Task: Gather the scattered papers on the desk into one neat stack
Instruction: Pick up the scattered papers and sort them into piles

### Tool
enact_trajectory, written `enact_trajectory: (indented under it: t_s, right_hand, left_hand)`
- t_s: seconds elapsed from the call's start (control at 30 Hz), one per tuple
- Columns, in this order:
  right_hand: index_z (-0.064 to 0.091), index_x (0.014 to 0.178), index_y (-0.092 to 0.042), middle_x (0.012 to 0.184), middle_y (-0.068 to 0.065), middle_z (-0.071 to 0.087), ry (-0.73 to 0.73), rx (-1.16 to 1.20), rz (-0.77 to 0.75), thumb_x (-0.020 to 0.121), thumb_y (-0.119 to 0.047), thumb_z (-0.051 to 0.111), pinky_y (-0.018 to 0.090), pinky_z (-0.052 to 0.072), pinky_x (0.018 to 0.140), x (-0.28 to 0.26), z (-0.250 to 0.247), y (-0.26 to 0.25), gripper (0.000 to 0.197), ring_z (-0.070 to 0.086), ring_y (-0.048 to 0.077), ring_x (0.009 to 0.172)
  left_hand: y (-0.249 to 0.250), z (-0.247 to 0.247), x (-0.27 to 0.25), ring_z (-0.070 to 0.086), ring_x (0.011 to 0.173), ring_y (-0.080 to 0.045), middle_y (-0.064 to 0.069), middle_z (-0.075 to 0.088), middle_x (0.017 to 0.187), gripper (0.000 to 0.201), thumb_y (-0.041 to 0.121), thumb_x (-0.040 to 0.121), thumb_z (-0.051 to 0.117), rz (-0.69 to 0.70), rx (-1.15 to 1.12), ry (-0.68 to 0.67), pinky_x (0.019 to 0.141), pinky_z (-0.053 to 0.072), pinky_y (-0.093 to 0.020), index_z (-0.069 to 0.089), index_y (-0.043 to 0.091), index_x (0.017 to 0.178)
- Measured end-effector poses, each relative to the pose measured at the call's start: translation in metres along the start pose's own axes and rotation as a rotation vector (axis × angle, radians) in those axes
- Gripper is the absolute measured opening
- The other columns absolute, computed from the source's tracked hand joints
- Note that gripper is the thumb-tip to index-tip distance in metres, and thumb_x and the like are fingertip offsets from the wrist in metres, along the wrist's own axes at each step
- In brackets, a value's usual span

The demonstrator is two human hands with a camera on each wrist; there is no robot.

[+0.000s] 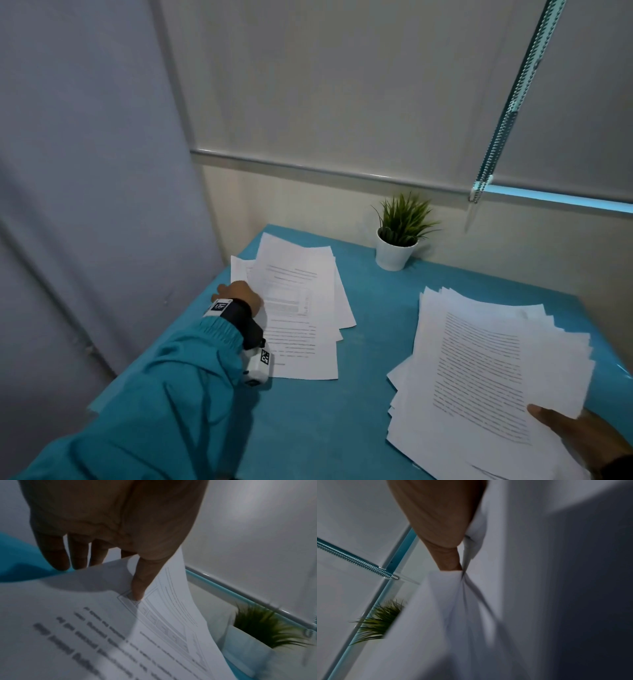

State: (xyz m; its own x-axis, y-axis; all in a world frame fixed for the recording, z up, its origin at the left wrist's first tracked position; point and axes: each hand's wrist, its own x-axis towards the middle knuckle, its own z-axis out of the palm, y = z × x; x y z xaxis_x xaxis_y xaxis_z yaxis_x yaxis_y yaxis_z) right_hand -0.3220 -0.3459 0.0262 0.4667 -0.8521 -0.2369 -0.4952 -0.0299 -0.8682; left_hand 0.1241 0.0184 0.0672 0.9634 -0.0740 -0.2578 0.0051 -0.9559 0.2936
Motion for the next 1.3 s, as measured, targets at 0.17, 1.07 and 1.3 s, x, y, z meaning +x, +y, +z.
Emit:
enact_trajectory:
  t_s: [0.17,1.07,1.3]
  right_hand:
    - [0.056,0.125,-0.011,0.120,0.014,0.063,-0.036,0.083,-0.001,0.059,-0.037,0.088,0.048,0.037,0.104,-0.002,0.004,0.001,0.078,0.055,0.034,0.108]
    - [0.070,0.102,-0.008,0.105,0.008,0.073,-0.195,0.335,-0.007,0.024,-0.057,0.092,0.043,0.051,0.092,0.002,0.002,0.017,0.095,0.069,0.028,0.096]
    - [0.062,0.117,-0.001,0.112,0.011,0.068,-0.382,0.254,-0.069,0.063,-0.022,0.072,0.019,0.054,0.072,-0.016,0.047,-0.013,0.059,0.071,0.010,0.084]
  left_hand:
    - [-0.009,0.008,-0.007,0.052,0.121,-0.035,-0.018,0.051,0.133,0.041,0.020,0.087,0.062,0.039,-0.027,0.006,0.097,0.044,-0.040,0.053,0.007,0.125]
    - [0.044,0.025,0.055,0.046,0.127,-0.043,-0.024,0.044,0.139,0.109,0.035,0.051,0.087,-0.052,-0.013,-0.056,0.106,0.041,-0.044,0.032,0.005,0.141]
    - [0.032,0.025,0.017,0.052,0.121,-0.043,-0.031,0.054,0.133,0.049,0.007,0.086,0.071,0.144,-0.260,-0.061,0.097,0.040,-0.042,0.053,-0.014,0.126]
